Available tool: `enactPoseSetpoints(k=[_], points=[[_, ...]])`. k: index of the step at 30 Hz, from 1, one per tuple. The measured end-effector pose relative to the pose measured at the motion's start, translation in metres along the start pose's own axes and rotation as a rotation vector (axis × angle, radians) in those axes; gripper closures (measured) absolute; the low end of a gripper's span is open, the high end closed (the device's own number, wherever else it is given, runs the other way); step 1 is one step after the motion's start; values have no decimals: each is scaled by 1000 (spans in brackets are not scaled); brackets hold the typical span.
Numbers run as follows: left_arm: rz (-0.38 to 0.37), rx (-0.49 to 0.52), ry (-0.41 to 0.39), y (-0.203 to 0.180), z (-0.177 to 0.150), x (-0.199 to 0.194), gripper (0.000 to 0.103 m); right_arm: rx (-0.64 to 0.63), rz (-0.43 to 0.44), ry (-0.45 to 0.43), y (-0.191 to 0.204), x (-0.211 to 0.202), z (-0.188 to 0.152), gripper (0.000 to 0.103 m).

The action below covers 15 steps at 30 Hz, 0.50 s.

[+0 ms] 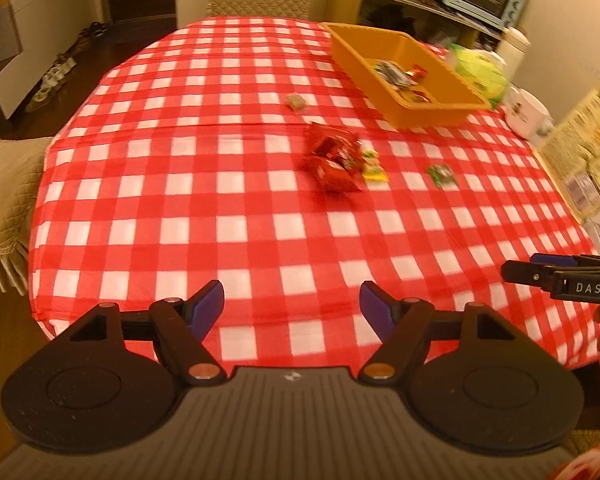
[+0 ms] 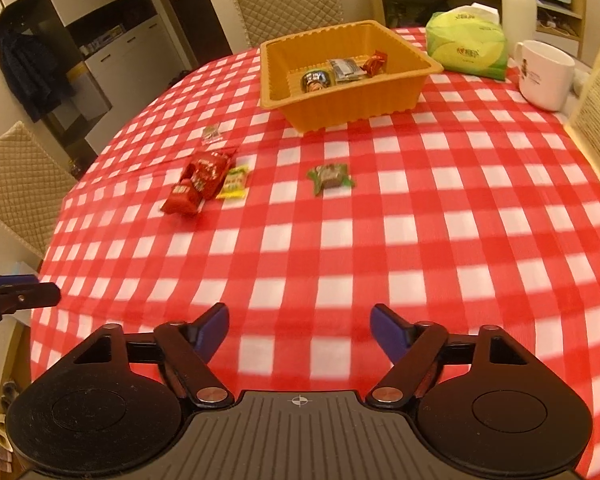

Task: Organize snacks
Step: 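Withdraw both grippers from the tray back toward the remaining snacks, then grasp the green-wrapped candy with the right gripper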

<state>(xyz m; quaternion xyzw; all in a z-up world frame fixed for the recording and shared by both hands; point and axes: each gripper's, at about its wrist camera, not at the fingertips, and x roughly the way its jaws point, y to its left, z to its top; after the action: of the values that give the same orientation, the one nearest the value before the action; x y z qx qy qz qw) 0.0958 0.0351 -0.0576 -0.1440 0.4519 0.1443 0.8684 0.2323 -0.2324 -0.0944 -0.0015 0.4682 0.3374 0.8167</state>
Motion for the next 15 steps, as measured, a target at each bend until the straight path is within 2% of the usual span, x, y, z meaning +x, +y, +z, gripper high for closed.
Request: enactPoseSetpoints(k=[5, 15], points=[[45, -43, -10, 5, 10, 9, 30, -11, 22, 4, -14, 22, 22, 40], [111, -116, 5, 11, 18, 26, 30, -25, 63, 38, -30, 72, 56, 54]])
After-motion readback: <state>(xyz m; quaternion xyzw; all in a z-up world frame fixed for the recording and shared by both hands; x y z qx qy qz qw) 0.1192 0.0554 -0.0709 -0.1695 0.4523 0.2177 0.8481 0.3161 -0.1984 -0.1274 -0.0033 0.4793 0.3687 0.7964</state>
